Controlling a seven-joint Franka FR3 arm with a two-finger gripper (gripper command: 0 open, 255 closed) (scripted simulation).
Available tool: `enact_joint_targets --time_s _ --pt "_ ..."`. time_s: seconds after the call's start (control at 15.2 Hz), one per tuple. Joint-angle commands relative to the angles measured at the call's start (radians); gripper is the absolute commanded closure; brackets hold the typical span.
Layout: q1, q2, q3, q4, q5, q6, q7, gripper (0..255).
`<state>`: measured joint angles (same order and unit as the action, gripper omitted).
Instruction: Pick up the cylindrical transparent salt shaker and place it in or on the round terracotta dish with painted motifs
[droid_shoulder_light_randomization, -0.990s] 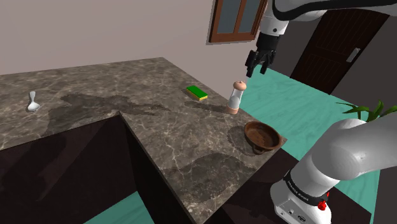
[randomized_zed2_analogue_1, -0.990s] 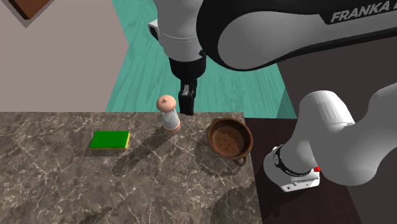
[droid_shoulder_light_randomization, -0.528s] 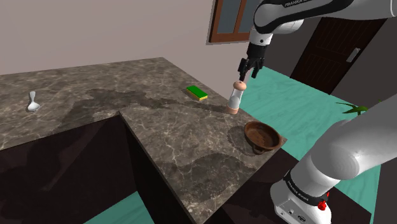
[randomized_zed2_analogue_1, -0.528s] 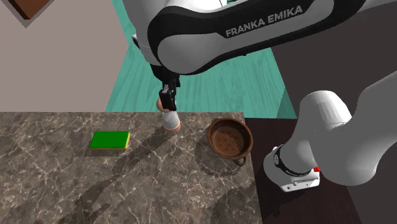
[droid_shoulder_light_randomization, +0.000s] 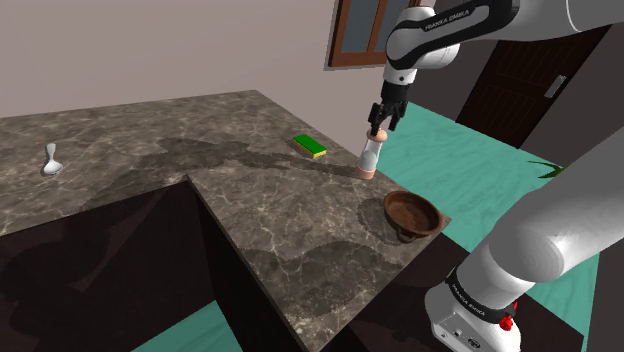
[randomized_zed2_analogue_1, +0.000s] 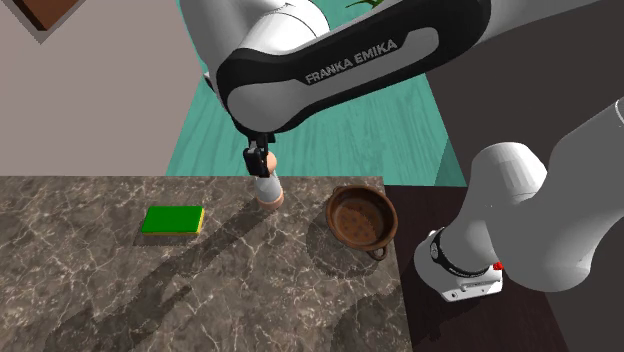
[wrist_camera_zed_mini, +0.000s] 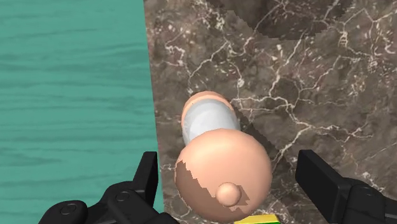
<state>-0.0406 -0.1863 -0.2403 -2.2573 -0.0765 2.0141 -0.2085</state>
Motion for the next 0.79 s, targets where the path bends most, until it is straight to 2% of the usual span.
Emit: enact_joint_targets --time_s 0.0,0.07,0.59,0.66,0.73 --pt "0.0 0.01 -0.001 -0.019 0.001 0.029 -0.001 0" --pt "0.0 0.017 -0.003 -0.034 0.002 0.051 -0.002 0" --pt "-0.001 0.017 -0.003 -0.033 0.002 0.051 -0.002 0" --pt "-0.001 0.017 -0.003 -0.033 0.002 0.051 -0.002 255" --pt "-0.001 0.017 -0.003 -0.033 0.002 0.051 -0.002 255"
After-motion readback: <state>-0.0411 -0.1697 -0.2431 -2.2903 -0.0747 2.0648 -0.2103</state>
